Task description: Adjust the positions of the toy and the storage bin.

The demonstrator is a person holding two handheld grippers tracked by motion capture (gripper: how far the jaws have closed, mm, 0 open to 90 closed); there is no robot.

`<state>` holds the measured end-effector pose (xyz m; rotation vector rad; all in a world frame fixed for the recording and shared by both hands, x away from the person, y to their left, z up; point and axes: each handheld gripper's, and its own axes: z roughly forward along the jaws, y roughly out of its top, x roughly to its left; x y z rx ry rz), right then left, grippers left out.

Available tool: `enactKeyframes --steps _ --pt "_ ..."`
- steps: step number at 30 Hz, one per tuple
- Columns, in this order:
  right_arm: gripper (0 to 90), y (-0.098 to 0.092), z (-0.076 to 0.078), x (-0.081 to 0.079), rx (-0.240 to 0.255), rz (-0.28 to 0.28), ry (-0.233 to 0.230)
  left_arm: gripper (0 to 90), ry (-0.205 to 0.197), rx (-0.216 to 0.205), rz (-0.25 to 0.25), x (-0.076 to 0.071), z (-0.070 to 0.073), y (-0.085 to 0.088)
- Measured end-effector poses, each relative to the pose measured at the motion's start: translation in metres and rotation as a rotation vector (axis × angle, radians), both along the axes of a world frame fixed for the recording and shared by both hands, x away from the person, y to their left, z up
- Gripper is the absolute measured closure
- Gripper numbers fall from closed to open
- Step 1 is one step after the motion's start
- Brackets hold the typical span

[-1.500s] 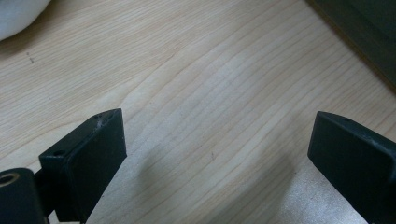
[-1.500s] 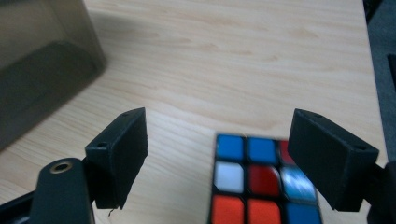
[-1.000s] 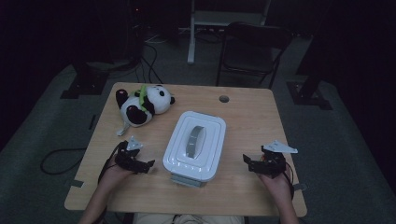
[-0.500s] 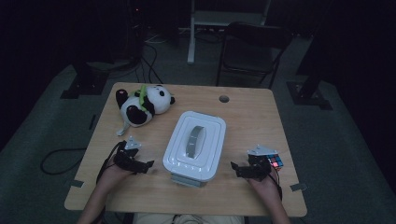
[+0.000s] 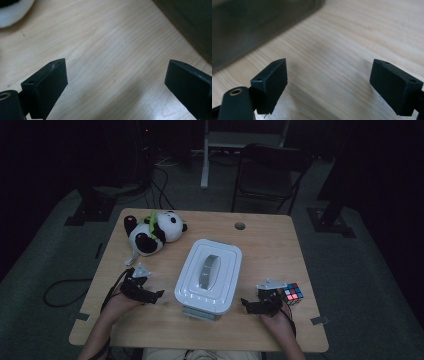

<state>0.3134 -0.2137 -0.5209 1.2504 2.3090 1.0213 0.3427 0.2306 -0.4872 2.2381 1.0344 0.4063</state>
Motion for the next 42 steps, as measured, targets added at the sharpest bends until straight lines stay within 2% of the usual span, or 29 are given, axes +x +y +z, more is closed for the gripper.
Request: enactKeyframes --steps 5,8,13,16,21,27,32,34,37,42 --pt "13.9 0.004 -0.004 -0.002 -0.054 -0.005 -0.015 5.2 -0.038 -0.007 0.013 0.011 0.019 0.005" --pt "13.9 0.003 -0.004 -0.002 -0.048 0.004 -0.02 5.2 -0.063 -0.007 0.022 0.02 0.033 0.008" --pt "14.1 0.004 -0.006 -0.005 -0.037 -0.003 -0.032 5.3 -0.112 -0.035 0.035 0.037 0.056 0.013" --pt "14.0 0.004 -0.006 -0.006 -0.037 0.001 -0.031 5.3 -0.134 -0.035 0.048 0.05 0.069 0.014" --pt "14.0 0.004 -0.006 -0.006 -0.037 0.001 -0.031 5.3 -0.16 -0.058 0.08 0.075 0.088 0.019" --pt "14.0 0.004 -0.006 -0.006 -0.037 0.003 -0.031 5.4 -0.153 -0.07 0.108 0.109 0.1 0.024" --pt "14.0 0.004 -0.006 -0.006 -0.037 0.005 -0.031 5.4 -0.148 -0.07 0.139 0.136 0.103 0.028" --pt "14.0 0.004 -0.006 -0.006 -0.037 0.005 -0.031 5.4 -0.148 -0.079 0.15 0.146 0.103 0.029" --pt "14.0 0.004 -0.006 -0.006 -0.037 0.005 -0.031 5.4 -0.148 -0.072 0.169 0.162 0.101 0.032" --pt "14.0 0.004 -0.006 -0.006 -0.037 0.006 -0.031 7.1 -0.134 -0.041 0.194 0.182 0.095 0.032"
